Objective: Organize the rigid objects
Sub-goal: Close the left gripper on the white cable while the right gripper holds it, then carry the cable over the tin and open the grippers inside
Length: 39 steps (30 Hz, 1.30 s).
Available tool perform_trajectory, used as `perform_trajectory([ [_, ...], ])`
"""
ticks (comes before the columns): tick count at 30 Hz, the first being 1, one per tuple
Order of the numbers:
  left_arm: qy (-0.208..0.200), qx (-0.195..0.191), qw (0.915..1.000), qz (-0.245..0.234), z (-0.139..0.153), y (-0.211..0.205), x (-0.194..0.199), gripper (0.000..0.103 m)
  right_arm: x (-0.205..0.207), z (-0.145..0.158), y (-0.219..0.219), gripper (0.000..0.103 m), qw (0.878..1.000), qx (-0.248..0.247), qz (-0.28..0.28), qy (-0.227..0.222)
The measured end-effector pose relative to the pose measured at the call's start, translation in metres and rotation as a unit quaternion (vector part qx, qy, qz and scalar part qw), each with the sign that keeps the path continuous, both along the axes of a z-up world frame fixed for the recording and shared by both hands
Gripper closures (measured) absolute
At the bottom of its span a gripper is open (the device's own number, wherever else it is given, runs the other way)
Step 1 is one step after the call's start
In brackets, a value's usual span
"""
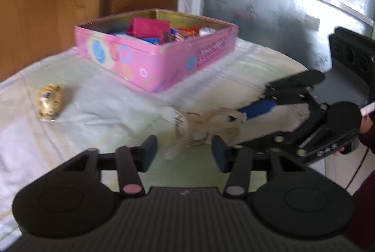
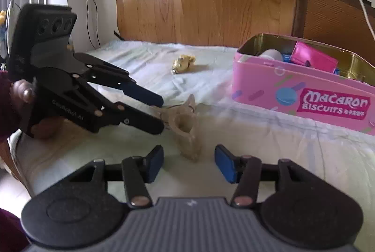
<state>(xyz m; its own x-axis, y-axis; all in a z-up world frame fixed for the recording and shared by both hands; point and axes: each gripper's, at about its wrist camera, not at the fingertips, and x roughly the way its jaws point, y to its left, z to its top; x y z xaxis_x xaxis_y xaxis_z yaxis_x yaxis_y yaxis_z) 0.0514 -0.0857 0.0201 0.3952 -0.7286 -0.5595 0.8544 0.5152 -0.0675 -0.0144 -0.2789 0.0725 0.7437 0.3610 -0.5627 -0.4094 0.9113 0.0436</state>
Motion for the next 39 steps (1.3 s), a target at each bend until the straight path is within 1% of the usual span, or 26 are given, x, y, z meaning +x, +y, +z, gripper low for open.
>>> perform_trajectory([
  [1, 0.003, 0.002, 1.0000, -0.006, -0.001, -0.004, -0.001, 0.063, 0.001, 0.000, -0.001, 0.060, 1.000, -0.001, 0.002, 0.001],
  [2, 0.003, 0.003, 0.9999, -0.014, -0.001, -0.008, -0.003, 0.066, 0.001, 0.001, -0.001, 0.071, 1.000, -0.007, 0.004, 0.002],
  [3, 0.003, 0.006, 0.9998, -0.020, -0.001, -0.013, -0.005, 0.068, 0.002, 0.001, -0.001, 0.073, 1.000, -0.019, 0.002, -0.001],
  [4, -0.002, 0.010, 0.9998, -0.018, -0.001, -0.019, -0.007, 0.068, 0.000, 0.001, -0.002, 0.073, 1.000, -0.026, 0.001, -0.004],
  [6, 0.001, 0.008, 0.9998, -0.019, 0.001, -0.031, -0.010, 0.067, -0.005, 0.000, -0.009, 0.074, 0.999, -0.033, -0.003, -0.010],
  [9, 0.019, -0.004, 0.9995, -0.025, 0.002, -0.055, -0.009, 0.068, -0.014, -0.001, -0.032, 0.074, 0.999, -0.031, -0.021, -0.013],
  [18, 0.021, 0.006, 0.9966, -0.079, 0.001, -0.162, -0.016, 0.067, -0.046, -0.004, -0.116, 0.073, 0.993, -0.035, -0.109, -0.022],
  [21, 0.015, 0.012, 0.9955, -0.093, 0.001, -0.188, -0.020, 0.068, -0.054, -0.004, -0.139, 0.072, 0.990, -0.031, -0.133, -0.023],
  [23, 0.011, 0.014, 0.9955, -0.093, 0.004, -0.195, -0.021, 0.068, -0.055, -0.003, -0.148, 0.072, 0.989, -0.032, -0.140, -0.027],
  [24, 0.004, 0.011, 0.9958, -0.091, 0.010, -0.195, -0.021, 0.067, -0.056, 0.000, -0.150, 0.072, 0.989, -0.031, -0.141, -0.031],
  [26, -0.024, -0.004, 0.9961, -0.085, 0.029, -0.190, -0.019, 0.067, -0.052, 0.014, -0.150, 0.072, 0.988, -0.032, -0.138, -0.061],
  [29, -0.063, -0.023, 0.9961, -0.057, 0.063, -0.180, -0.002, 0.067, -0.029, 0.041, -0.150, 0.071, 0.985, -0.031, -0.128, -0.111],
  [30, -0.072, -0.026, 0.9962, -0.043, 0.072, -0.177, 0.008, 0.066, -0.017, 0.049, -0.148, 0.070, 0.984, -0.032, -0.125, -0.125],
  [32, -0.080, -0.019, 0.9965, -0.011, 0.080, -0.178, 0.028, 0.065, 0.012, 0.058, -0.144, 0.070, 0.982, -0.039, -0.123, -0.140],
  [35, -0.075, 0.003, 0.9967, 0.033, 0.080, -0.187, 0.061, 0.063, 0.060, 0.059, -0.139, 0.070, 0.982, -0.052, -0.124, -0.133],
  [37, -0.068, 0.019, 0.9963, 0.050, 0.076, -0.193, 0.080, 0.063, 0.086, 0.054, -0.138, 0.070, 0.982, -0.071, -0.126, -0.123],
  [39, -0.057, 0.024, 0.9956, 0.070, 0.071, -0.199, 0.094, 0.061, 0.105, 0.047, -0.140, 0.070, 0.983, -0.081, -0.128, -0.106],
])
